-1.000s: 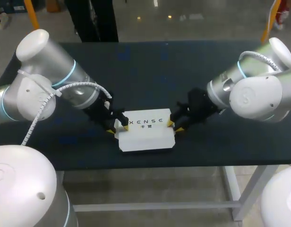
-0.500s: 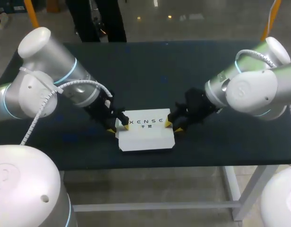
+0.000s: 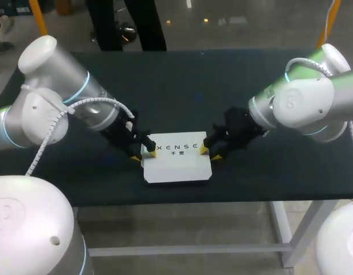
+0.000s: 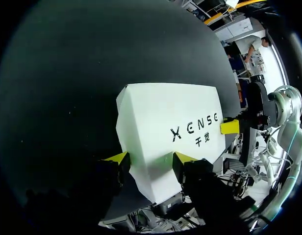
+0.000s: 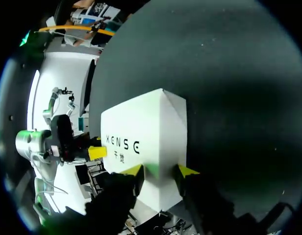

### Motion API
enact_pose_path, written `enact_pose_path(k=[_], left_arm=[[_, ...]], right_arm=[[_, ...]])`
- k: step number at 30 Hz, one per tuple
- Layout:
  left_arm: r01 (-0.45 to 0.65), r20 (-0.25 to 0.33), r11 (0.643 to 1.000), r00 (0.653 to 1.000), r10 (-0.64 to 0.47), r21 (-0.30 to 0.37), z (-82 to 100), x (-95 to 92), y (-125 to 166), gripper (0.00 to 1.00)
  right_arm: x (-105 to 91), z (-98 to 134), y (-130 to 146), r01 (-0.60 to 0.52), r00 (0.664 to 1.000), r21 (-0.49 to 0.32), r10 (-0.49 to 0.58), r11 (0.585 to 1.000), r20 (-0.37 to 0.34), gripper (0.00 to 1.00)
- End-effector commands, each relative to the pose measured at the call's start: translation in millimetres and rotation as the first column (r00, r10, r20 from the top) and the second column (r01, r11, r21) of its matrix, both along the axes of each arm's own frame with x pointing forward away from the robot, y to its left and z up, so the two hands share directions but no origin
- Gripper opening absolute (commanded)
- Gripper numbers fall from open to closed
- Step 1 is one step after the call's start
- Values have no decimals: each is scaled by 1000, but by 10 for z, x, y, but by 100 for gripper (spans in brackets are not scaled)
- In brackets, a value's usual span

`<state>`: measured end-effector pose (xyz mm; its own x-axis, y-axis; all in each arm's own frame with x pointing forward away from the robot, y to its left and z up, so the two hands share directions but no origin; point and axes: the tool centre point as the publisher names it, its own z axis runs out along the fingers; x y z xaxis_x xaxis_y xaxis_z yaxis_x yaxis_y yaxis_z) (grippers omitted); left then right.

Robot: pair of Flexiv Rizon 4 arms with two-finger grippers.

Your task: Assemble the packaging by folding the flat box into shape, placing the metal phone stand inside, and closing the box properly

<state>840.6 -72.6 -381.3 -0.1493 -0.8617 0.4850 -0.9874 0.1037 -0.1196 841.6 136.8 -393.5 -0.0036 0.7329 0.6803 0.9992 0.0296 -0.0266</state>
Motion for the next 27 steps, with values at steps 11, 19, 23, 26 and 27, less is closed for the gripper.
enact_pose_path(k=[11, 19, 23, 26, 27], left_arm=[[7, 6, 1000, 1000, -7, -26, -59, 2, -5, 58], [5, 2, 1000, 1000, -5, -22, -61, 22, -9, 64], [5, 2, 1000, 1000, -5, -22, -61, 22, -9, 69], [5, 2, 1000, 1000, -5, -22, -61, 22, -9, 67], [5, 2, 1000, 1000, -5, -22, -61, 22, -9, 67]], right_arm=[[34, -36, 27, -9, 1000, 13, 9, 1000, -14, 46], [46, -18, 26, -8, 1000, 15, 8, 1000, -16, 46], [46, -18, 26, -8, 1000, 15, 8, 1000, -16, 46], [46, -18, 26, -8, 1000, 15, 8, 1000, -16, 46], [46, -18, 26, -8, 1000, 15, 8, 1000, -16, 46]])
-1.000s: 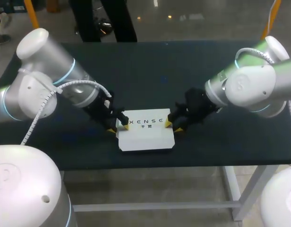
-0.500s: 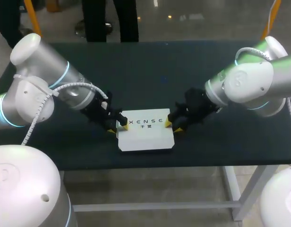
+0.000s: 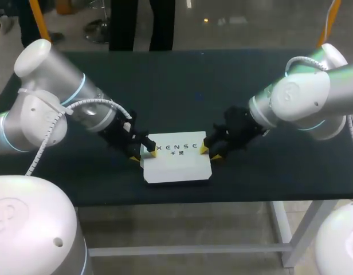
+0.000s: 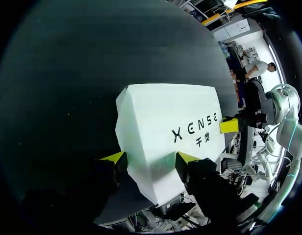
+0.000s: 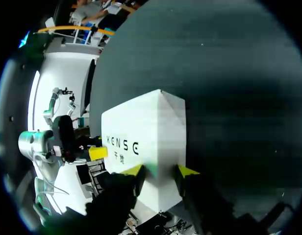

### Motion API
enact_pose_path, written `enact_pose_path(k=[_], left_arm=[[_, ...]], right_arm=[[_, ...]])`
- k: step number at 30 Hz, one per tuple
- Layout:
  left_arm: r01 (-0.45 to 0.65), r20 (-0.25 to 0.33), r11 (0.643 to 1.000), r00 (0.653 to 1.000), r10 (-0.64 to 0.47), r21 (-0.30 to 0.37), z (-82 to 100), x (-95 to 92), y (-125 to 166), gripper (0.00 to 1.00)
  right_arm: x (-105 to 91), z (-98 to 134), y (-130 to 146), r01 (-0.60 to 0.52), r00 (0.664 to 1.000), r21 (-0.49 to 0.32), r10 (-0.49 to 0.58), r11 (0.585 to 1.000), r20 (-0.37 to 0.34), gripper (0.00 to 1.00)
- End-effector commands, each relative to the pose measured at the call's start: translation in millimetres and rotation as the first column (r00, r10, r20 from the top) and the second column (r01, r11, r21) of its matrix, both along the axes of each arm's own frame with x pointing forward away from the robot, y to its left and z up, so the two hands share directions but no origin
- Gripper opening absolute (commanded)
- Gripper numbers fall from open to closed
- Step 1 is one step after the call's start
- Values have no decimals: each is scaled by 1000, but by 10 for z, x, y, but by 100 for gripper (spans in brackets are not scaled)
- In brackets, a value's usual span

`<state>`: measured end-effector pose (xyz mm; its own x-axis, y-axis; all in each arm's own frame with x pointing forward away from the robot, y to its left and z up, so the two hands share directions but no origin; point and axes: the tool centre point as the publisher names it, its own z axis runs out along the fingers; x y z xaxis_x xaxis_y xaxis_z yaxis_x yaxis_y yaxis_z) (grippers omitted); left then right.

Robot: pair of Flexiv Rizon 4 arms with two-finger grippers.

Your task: Assemble the packaging by folding the flat box into shape, placing the metal phone stand inside, and closing the box properly

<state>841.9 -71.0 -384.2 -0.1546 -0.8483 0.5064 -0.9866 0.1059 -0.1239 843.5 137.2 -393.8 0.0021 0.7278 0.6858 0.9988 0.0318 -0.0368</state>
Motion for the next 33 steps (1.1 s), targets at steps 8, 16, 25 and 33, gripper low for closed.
enact_pose_path(k=[8, 16, 25, 33], left_arm=[[0, 0, 1000, 1000, 0, 3, -31, 9, -24, 62], [0, 0, 1000, 1000, 0, 3, -31, 9, -24, 63], [0, 0, 1000, 1000, 0, 3, -31, 9, -24, 62], [0, 0, 1000, 1000, 0, 3, -31, 9, -24, 61]], right_arm=[[27, -16, 22, -6, 1000, 7, 6, 1000, -5, 46], [27, -16, 22, -6, 1000, 7, 6, 1000, -5, 45], [27, -16, 22, -6, 1000, 7, 6, 1000, -5, 45], [27, -16, 22, -6, 1000, 7, 6, 1000, -5, 44]])
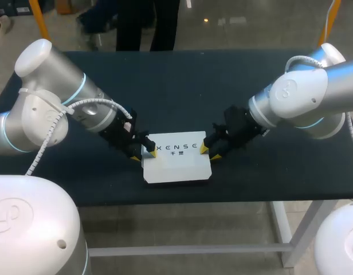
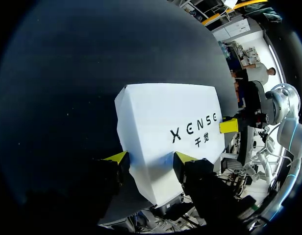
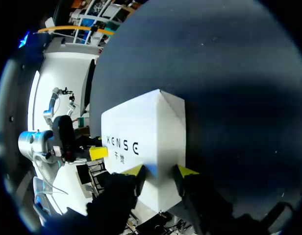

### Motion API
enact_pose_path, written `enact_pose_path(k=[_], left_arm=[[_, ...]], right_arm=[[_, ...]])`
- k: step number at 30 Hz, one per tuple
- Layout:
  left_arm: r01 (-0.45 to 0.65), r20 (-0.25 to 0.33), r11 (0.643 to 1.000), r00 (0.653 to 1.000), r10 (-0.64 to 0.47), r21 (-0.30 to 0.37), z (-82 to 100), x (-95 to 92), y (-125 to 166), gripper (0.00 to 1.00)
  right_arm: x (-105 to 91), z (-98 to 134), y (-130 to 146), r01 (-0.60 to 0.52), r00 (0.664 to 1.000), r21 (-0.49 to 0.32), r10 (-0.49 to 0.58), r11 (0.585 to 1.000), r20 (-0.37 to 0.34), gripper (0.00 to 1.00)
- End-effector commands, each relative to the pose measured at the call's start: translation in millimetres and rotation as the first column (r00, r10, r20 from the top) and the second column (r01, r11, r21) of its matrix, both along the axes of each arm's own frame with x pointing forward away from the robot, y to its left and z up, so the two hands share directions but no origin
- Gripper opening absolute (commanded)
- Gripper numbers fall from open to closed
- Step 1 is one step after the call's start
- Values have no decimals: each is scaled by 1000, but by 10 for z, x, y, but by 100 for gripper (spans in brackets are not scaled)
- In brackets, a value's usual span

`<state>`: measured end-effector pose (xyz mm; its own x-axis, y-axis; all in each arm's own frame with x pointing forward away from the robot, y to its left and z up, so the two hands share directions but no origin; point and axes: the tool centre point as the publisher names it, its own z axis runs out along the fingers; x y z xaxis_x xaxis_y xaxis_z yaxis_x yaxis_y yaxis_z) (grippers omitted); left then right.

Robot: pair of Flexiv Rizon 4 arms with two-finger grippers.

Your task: Assemble the packaging by folding the flat box into shape, placing the metal phone stand inside, and closing the box properly

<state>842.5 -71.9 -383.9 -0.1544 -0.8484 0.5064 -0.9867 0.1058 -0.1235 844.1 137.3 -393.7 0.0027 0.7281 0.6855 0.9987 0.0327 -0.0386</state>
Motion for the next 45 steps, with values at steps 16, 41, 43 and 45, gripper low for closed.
enact_pose_path(k=[16, 41, 43, 45], left_arm=[[20, 1, 999, 1000, -20, -25, -40, -14, 19, 57], [118, -14, 987, 993, -120, -106, -22, -16, 37, 59], [120, -17, 987, 992, -123, -107, -19, -9, 31, 60], [121, -19, 987, 992, -124, -108, -18, -5, 27, 61]], right_arm=[[27, -26, 34, -14, 1000, 10, 14, 1000, -7, 44], [40, -26, 49, -30, 999, 24, 31, 999, -21, 44], [38, -23, 52, -31, 999, 24, 32, 999, -20, 44], [39, -23, 57, -35, 999, 25, 35, 999, -22, 44]])
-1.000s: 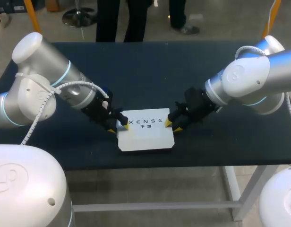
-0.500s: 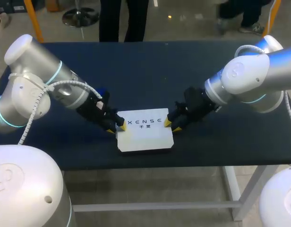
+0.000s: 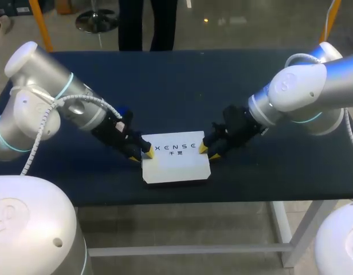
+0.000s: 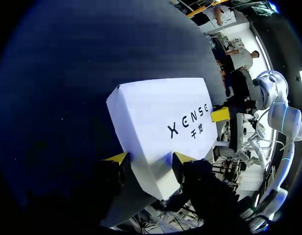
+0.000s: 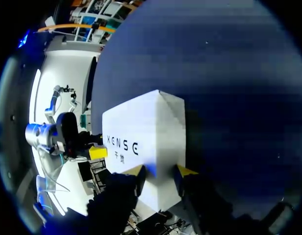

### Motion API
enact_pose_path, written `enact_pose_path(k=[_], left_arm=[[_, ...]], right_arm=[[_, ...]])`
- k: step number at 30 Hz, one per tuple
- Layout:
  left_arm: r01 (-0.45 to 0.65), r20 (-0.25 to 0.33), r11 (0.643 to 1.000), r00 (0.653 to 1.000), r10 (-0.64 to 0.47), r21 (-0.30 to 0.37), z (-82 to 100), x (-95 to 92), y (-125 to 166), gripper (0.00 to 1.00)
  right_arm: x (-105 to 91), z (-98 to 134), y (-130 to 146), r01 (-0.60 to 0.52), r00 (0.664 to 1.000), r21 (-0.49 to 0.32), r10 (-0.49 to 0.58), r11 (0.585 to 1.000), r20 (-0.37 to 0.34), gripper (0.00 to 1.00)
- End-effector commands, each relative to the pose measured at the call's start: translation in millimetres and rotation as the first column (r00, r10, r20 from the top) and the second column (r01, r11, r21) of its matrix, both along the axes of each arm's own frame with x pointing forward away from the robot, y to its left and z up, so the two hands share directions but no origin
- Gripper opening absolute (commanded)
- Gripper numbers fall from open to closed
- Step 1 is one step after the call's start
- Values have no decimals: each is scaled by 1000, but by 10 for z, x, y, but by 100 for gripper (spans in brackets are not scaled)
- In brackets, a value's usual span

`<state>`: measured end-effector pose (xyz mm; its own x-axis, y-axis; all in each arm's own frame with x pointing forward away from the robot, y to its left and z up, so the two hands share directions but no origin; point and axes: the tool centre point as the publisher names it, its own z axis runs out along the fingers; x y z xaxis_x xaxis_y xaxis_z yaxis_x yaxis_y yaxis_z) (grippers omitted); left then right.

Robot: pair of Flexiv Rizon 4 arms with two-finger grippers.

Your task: Assemble the packaging by folding the flat box into shape, placing the metal phone stand inside, and closing the box properly

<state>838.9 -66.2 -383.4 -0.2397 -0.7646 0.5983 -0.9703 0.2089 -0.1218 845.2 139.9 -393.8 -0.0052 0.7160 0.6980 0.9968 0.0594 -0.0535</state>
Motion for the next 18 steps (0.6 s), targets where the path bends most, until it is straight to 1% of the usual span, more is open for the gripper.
enact_pose_path(k=[1, 3, 12, 18], left_arm=[[4, -7, 1000, 1000, -4, 3, -21, 33, -30, 61], [5, -9, 1000, 1000, -5, 3, -12, 34, -26, 61], [4, -12, 1000, 1000, -4, 6, 21, 25, -16, 67], [5, -15, 1000, 1000, -5, 5, 36, 20, -3, 66]], right_arm=[[29, -23, 34, -11, 1000, 8, 11, 1000, -8, 44], [33, -26, 38, -12, 1000, 9, 12, 1000, -10, 44], [35, -12, 23, -15, 1000, 13, 15, 1000, -12, 45], [35, -7, -11, -10, 1000, 14, 11, 1000, -18, 45]])
